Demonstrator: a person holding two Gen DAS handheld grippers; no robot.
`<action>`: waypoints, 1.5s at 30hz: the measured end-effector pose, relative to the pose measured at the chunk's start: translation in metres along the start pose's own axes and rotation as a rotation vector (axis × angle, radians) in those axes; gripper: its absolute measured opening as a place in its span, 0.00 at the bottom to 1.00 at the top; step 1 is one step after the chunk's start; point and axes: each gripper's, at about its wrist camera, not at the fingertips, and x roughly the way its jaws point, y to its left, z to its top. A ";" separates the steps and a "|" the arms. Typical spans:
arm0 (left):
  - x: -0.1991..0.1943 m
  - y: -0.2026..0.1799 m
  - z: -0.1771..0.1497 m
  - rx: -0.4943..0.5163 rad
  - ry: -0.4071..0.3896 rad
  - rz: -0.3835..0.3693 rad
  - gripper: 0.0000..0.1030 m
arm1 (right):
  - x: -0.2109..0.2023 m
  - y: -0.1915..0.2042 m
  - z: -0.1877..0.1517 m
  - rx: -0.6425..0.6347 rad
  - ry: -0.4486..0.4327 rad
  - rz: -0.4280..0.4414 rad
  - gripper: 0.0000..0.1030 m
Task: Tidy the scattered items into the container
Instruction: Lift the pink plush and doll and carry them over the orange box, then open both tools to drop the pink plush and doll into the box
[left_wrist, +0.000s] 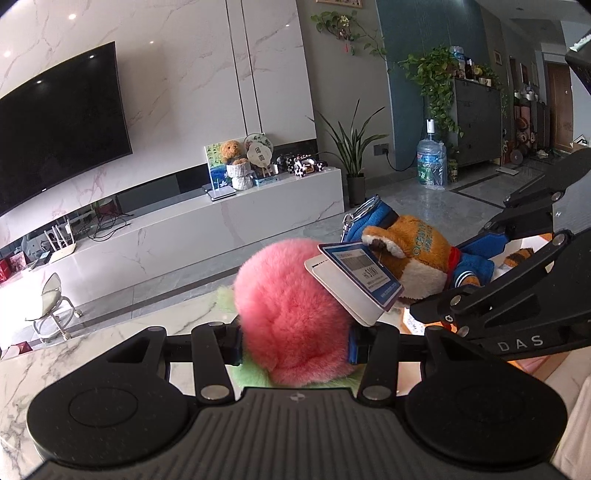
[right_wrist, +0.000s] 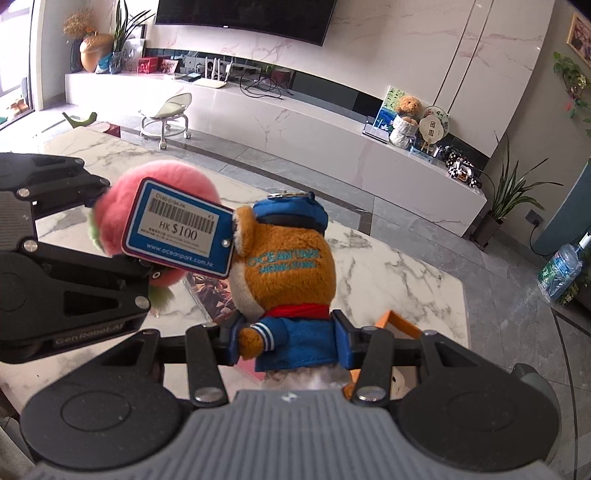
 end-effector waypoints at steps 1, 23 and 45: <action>-0.004 -0.006 0.001 0.003 -0.008 -0.005 0.53 | -0.007 -0.002 -0.005 0.013 -0.009 -0.004 0.49; 0.025 -0.134 0.028 0.098 -0.007 -0.204 0.53 | -0.073 -0.119 -0.109 0.288 -0.021 -0.161 0.49; 0.087 -0.176 0.001 0.158 0.183 -0.311 0.53 | 0.009 -0.196 -0.176 0.524 0.178 -0.149 0.49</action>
